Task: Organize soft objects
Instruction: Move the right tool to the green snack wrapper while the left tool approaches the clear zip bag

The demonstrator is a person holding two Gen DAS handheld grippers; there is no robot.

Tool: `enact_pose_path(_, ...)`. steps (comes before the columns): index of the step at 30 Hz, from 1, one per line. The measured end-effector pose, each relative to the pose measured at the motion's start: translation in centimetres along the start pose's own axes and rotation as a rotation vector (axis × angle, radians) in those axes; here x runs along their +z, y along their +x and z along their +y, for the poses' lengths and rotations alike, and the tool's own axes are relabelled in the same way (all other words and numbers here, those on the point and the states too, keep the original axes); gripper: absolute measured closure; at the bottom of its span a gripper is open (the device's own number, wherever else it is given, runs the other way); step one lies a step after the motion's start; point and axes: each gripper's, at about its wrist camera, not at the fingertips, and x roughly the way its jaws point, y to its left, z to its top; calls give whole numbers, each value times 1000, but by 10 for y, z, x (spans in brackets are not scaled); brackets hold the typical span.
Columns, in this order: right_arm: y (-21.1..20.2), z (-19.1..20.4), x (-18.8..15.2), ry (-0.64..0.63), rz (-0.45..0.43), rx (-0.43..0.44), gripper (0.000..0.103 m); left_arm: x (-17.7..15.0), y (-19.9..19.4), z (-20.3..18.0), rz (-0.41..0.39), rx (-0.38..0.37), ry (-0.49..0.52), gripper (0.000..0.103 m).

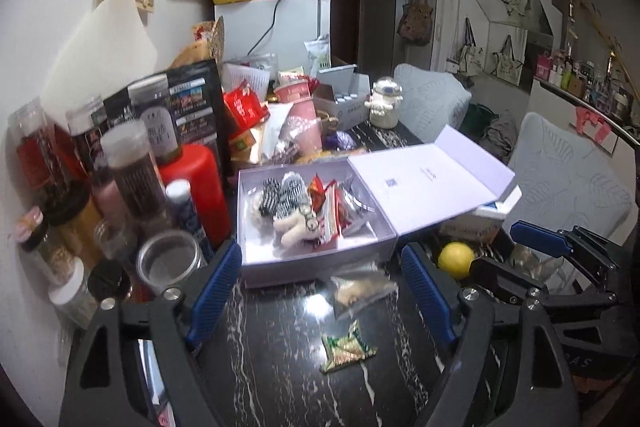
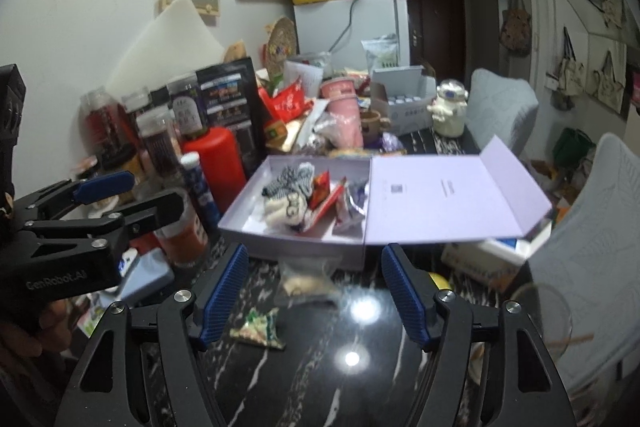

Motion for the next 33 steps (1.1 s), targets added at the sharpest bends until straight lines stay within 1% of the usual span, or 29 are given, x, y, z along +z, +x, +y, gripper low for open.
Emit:
enact_pose_path(6,12,2,-23,21,52,-10,33,-26,7,9,50,-19,-27,21)
enact_pose_path(10,20,3,-35,37,80,4,33,-38,13,17,74,-28,-54,21)
enact_pose_path(17,43,12,-53,40,138,33,33,-55,25,34,109,-7,-96,21)
enact_pose_path(24,76,20,-70,76,219,50,33,-70,42,52,157,6,-91,21)
enact_pose_path(28,94,26,-79,70,264,64,33,-79,50,57,174,20,-66,21)
enact_pose_path(31,107,30,-83,73,289,81,33,-85,58,64,210,-12,-97,21)
enact_pose_path(33,117,33,-85,67,316,100,33,-88,63,68,219,-20,-104,21)
